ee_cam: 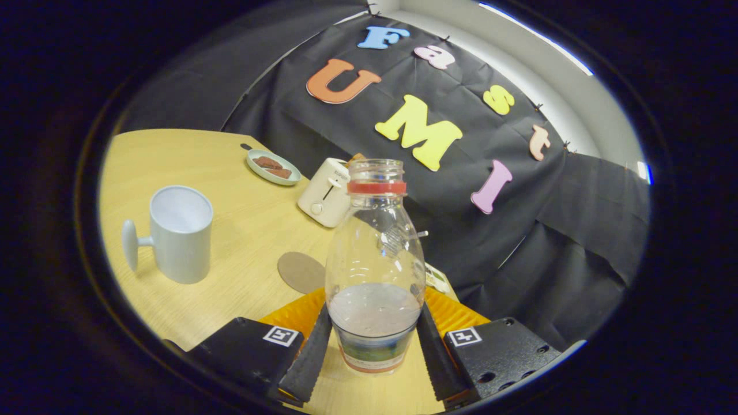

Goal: Take the bottle from table, then pour the juice into the cup, finally place the bottle on the coaster

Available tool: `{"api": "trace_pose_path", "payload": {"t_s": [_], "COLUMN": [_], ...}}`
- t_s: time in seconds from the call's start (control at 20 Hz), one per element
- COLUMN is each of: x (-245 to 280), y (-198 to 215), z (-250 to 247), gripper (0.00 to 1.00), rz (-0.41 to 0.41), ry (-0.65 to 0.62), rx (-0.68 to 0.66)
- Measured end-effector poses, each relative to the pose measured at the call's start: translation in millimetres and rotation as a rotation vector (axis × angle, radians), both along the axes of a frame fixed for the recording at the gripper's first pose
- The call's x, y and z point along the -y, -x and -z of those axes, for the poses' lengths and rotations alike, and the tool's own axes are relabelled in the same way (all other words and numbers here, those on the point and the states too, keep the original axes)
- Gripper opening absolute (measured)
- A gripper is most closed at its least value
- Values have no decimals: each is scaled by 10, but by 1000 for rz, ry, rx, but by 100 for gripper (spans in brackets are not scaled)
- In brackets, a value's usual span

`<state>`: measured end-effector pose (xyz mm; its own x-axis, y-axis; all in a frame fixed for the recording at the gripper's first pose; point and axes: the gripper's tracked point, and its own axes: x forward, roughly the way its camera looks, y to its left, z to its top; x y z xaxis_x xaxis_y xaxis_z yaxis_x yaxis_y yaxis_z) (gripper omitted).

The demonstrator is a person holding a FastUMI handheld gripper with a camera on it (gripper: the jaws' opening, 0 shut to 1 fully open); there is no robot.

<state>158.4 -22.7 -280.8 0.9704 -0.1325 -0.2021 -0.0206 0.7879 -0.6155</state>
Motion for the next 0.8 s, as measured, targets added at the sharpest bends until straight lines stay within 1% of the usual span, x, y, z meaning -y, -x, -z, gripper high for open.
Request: {"api": "trace_pose_path", "payload": {"t_s": [0.2, 0.35, 0.6, 0.8], "x": [-188, -301, -513, -597], "y": [-47, -38, 11, 36], "z": [4, -83, -170, -310], "gripper": [79, 79, 79, 79], "rz": [-17, -26, -74, -82], "ry": [113, 222, 391, 501], "rx": [-28, 3, 38, 92]}}
